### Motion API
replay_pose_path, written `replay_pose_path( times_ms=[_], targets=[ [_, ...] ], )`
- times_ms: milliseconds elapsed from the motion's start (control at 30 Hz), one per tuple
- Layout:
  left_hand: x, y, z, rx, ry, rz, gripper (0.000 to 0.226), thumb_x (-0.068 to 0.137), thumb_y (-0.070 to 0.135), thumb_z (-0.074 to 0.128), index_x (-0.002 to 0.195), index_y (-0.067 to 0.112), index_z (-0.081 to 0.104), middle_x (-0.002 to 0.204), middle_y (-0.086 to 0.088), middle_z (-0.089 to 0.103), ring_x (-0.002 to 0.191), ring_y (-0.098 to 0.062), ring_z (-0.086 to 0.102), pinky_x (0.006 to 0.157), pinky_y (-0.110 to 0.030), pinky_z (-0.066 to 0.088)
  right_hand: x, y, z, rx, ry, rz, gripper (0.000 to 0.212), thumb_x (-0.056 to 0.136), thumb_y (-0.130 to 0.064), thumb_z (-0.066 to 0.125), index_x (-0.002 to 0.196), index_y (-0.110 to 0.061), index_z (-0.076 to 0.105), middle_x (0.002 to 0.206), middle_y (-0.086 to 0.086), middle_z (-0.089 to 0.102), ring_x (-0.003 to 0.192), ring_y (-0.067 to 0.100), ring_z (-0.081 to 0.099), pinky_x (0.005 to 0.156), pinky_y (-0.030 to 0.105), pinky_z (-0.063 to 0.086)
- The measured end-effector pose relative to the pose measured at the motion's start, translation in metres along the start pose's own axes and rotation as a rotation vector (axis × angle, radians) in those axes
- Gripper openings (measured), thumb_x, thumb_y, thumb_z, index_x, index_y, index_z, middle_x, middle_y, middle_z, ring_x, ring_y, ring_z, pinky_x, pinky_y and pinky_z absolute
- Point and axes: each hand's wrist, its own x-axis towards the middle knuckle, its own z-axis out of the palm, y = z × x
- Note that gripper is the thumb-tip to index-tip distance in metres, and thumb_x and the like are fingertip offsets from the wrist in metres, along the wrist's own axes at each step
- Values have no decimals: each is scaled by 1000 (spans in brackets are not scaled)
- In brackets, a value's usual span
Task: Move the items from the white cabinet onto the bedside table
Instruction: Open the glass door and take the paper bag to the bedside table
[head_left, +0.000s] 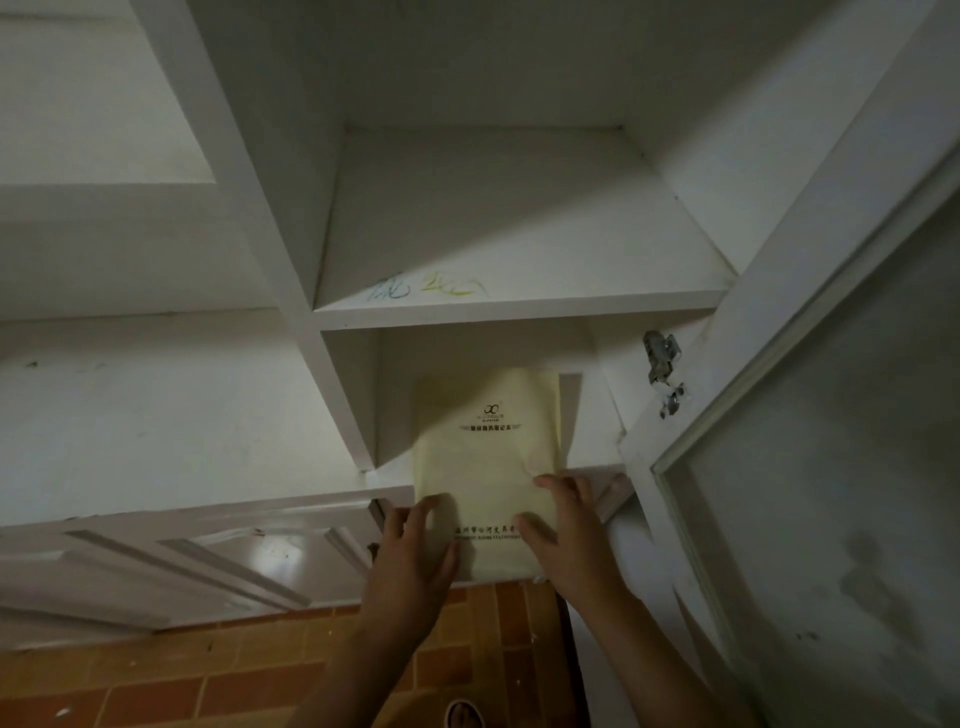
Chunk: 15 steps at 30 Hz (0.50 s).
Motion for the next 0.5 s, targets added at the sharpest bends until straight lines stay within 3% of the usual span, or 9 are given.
replay_pose_path(
  times_ms=[200, 333, 433, 500],
  targets=[
    [15, 6, -3, -111, 19, -15, 56, 90, 44, 69, 140, 44, 43, 140, 4, 42, 116, -17, 54, 91, -42, 59, 5, -3, 5, 195, -85, 66, 71, 84, -37, 84, 141, -39, 42, 145, -9, 41, 134, 10, 44, 95, 10, 42],
    [23, 11, -4, -130, 52, -27, 58, 89, 39, 74, 139, 42, 46, 135, 4, 43, 115, -17, 53, 93, -40, 56, 12, -13, 12, 164, -111, 60, 74, 83, -38, 84, 141, -44, 38, 146, -8, 43, 130, 12, 47, 93, 21, 50],
    [17, 4, -1, -153, 55, -41, 61, 87, 34, 76, 139, 43, 45, 135, 10, 40, 116, -15, 52, 92, -41, 58, 9, -10, 18, 127, -122, 36, 75, 85, -36, 81, 144, -43, 36, 145, -11, 41, 127, 11, 48, 88, 21, 54],
    [10, -3, 1, -169, 71, -56, 60, 87, 32, 76, 136, 46, 45, 132, 12, 42, 115, -16, 53, 88, -41, 60, 4, -8, 20, 129, -122, 21, 75, 85, -37, 82, 144, -43, 37, 143, -11, 41, 127, 12, 50, 91, 27, 57]
  ],
)
